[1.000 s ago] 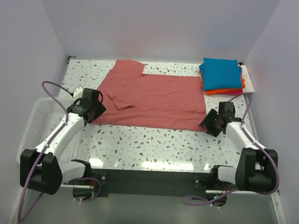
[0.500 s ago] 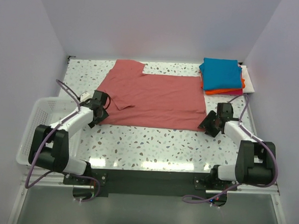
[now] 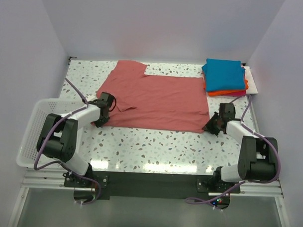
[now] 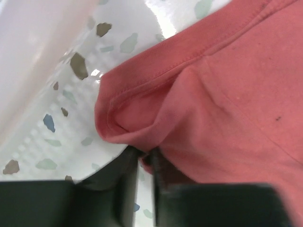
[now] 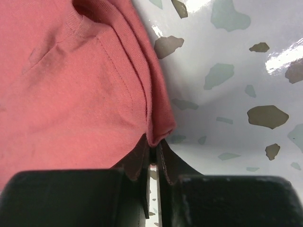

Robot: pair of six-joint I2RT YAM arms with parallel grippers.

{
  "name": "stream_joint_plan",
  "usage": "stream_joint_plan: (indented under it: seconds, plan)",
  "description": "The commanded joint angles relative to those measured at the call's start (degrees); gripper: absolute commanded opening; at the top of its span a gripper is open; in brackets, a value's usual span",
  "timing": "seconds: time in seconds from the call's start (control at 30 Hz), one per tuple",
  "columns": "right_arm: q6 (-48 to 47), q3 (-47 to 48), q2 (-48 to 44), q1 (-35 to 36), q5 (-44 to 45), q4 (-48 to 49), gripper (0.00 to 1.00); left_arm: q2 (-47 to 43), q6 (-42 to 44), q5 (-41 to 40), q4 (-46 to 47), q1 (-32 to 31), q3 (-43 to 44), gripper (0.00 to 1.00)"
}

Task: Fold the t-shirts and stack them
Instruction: Fold the tshirt

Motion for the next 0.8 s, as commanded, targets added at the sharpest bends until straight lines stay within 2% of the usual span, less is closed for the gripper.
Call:
stream_joint_plan:
  seconds: [0.0, 0.1, 0.43, 0.63, 0.77]
  plan:
    - [-1.17, 0.97, 0.82, -0.09, 1.89, -1.18, 0.04, 0.89, 0.89, -2.18, 2.02, 0.07, 2.22, 0.14]
    - [-1.61, 2.2, 0.29, -0.09, 1.54, -2.93, 0.0, -0.25, 2.04, -1.04, 1.93, 0.07, 2.92, 0.0]
    - [-4.59, 8.35, -9.46, -2.1, 1.54, -14.27, 0.0, -12.02, 3.71, 2.39, -2.02, -0.02, 4.6, 0.0]
    - [-6.7, 9.06, -16.49, -8.25, -1.98, -21.3, 0.0, -20.37, 2.4, 5.29, -4.57, -0.81, -0.14, 0.0]
    - [-6.36, 6.87, -21.49, -9.32, -2.42, -24.29, 0.0, -25.47, 0.03, 5.21, -7.37, -3.18, -3.49, 0.0]
